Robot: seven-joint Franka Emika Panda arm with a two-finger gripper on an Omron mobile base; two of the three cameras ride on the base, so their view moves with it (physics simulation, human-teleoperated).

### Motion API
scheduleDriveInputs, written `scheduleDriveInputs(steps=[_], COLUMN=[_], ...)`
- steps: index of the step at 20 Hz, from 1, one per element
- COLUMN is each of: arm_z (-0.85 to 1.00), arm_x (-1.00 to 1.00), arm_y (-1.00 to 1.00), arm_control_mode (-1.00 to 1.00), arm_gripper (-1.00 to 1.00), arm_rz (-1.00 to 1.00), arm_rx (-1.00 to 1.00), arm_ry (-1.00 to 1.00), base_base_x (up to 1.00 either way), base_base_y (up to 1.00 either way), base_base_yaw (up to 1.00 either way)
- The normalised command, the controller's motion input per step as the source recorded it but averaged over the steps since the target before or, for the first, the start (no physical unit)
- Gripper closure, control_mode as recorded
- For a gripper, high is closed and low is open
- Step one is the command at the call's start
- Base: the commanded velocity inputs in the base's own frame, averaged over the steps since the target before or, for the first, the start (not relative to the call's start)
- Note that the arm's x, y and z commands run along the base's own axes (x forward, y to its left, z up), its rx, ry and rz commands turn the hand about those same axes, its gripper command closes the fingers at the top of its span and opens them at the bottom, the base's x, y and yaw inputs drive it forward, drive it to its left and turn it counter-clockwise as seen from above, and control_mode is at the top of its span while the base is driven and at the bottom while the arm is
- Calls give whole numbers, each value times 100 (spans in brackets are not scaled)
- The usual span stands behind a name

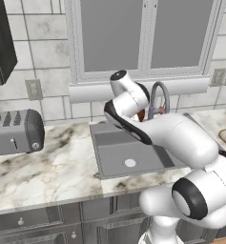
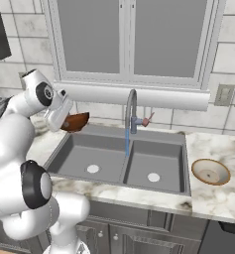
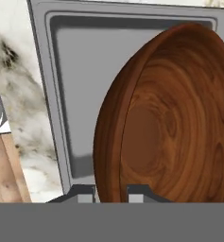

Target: Rinse each bowl for a few seconds and place them down in the sink or on the counter.

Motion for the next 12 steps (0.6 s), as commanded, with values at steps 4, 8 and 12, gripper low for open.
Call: scheduleDriveInputs(steps=[4, 8, 12], arm_z=[20, 15, 6], arm_x=[-8, -7, -9], arm_y=[48, 47, 46], arm_control_mode=[-100, -100, -100], arm_gripper=[100, 100, 100], arm_rz=[17, 20, 21], arm_rx=[4, 4, 4], arm_ry=[4, 6, 6], base_base_x=[0, 0, 0], base_base_y=[0, 0, 0], base_base_yaw=[0, 0, 0])
